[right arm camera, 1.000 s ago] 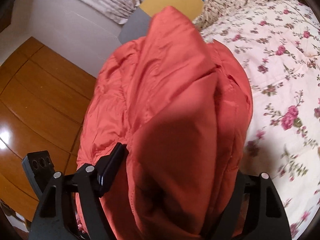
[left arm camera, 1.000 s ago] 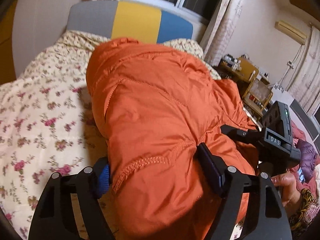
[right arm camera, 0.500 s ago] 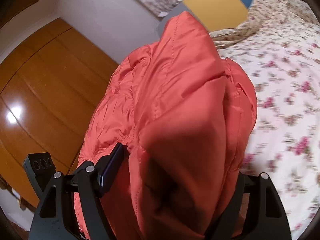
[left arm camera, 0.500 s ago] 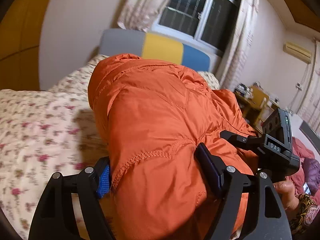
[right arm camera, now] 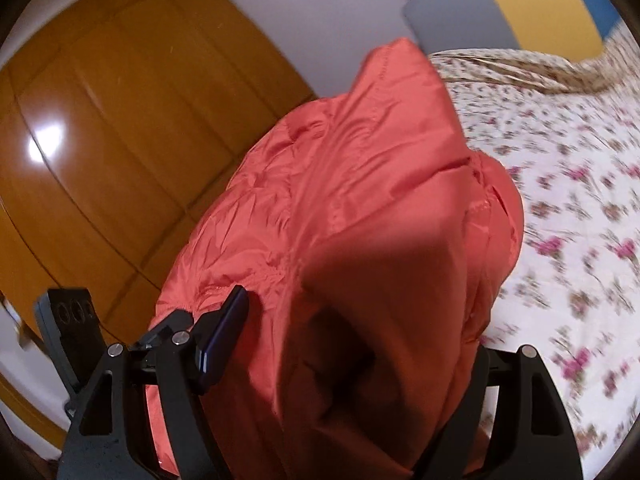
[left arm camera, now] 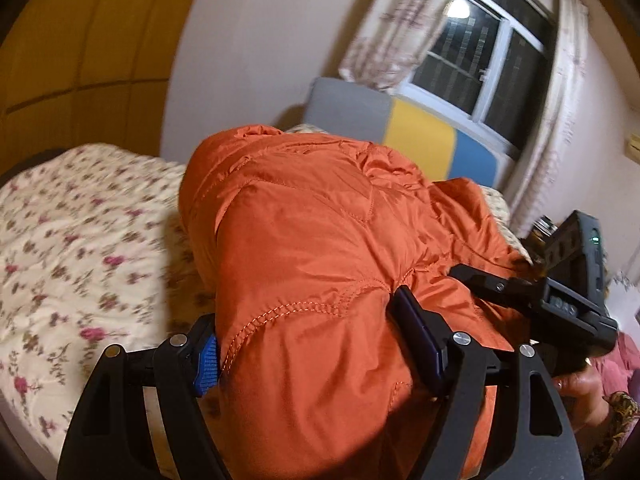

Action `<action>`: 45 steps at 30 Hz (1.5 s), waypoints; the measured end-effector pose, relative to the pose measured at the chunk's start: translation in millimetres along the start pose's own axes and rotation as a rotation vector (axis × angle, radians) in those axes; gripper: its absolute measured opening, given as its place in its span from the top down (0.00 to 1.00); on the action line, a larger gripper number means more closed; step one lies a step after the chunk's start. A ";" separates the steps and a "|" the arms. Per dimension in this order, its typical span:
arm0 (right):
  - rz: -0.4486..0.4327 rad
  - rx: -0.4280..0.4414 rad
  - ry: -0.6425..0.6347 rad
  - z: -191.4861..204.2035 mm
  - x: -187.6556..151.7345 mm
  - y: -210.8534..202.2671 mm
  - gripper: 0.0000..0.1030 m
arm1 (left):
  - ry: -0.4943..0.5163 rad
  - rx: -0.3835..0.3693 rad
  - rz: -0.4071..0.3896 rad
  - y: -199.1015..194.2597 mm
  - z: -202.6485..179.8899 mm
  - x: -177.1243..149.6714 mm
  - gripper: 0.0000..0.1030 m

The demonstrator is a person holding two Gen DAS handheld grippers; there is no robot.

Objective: Fold large clothes

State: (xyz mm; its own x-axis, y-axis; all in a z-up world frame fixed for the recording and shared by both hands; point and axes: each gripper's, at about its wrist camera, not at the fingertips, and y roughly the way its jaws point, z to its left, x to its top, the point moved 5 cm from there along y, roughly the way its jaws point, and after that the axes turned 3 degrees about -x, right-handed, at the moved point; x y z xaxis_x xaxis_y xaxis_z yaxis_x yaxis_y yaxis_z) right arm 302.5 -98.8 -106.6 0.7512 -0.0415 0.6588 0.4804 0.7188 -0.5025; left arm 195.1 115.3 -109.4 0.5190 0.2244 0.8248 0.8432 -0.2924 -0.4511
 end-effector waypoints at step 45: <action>0.040 -0.356 -0.092 -10.6 22.6 113.0 0.50 | -0.060 0.442 0.236 151.1 76.1 56.0 0.03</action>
State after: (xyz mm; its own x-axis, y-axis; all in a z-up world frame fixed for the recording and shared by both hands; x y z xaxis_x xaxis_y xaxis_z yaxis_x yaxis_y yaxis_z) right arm 378.5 -25.8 -154.5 0.7363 0.0555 0.6743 0.5915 0.4311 -0.6814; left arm 362.3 154.5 -157.3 0.6988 0.2562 0.6679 0.6740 0.0771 -0.7347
